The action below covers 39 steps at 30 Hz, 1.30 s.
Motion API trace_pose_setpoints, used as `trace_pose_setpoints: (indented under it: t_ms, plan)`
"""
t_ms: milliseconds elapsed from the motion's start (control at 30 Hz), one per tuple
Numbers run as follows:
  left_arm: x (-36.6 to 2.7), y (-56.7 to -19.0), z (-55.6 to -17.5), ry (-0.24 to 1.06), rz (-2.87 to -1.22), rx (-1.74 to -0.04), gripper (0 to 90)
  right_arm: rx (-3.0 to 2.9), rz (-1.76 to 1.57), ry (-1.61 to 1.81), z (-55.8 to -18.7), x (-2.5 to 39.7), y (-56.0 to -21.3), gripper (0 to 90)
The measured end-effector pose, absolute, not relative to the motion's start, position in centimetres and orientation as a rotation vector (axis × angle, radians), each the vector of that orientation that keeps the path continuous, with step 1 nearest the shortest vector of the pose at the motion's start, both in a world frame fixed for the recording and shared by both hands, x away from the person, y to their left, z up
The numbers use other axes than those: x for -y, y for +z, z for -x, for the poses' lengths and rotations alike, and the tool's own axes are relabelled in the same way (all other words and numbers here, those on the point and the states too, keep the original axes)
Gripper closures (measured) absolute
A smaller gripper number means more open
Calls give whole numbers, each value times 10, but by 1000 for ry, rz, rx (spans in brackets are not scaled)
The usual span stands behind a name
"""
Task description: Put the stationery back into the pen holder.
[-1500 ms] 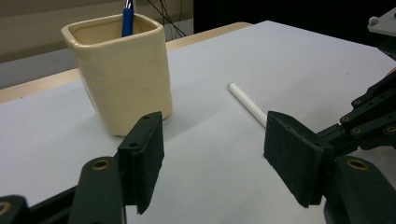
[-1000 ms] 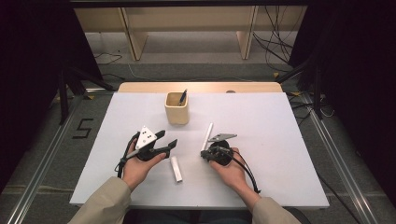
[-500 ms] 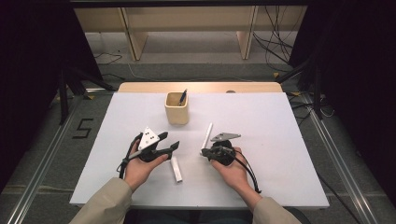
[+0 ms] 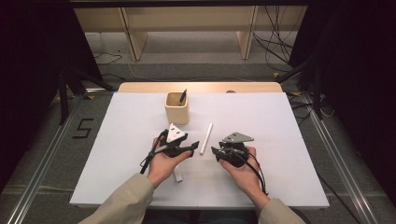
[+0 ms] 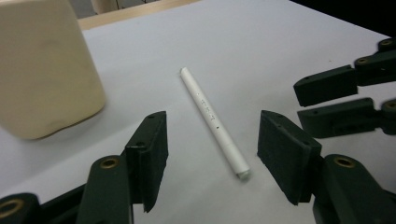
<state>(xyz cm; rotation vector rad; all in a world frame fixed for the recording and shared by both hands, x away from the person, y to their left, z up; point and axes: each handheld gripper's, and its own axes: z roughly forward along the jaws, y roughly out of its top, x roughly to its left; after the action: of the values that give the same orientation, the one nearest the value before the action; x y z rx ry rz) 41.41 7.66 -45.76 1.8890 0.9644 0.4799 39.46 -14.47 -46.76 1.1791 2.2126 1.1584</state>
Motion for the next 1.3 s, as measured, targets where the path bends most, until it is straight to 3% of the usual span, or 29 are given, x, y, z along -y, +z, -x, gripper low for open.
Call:
trace_pose_setpoints:
  t_ms: [333,467,867,1300]
  plan:
    - [-37,-466,-443,509,-1945,-1045,453,-2143,-1212,1135,-392,158,-467,439]
    - [-28,-474,-450,512,-1966,-1077,519,-2120,-1231,1134,-392,163,-466,396]
    - [-14,-486,-458,502,-2006,-1123,618,-2107,-1249,1137,-392,166,-467,378]
    - [-13,-491,-462,487,-2021,-1152,649,-2106,-1253,1134,-393,166,-468,372]
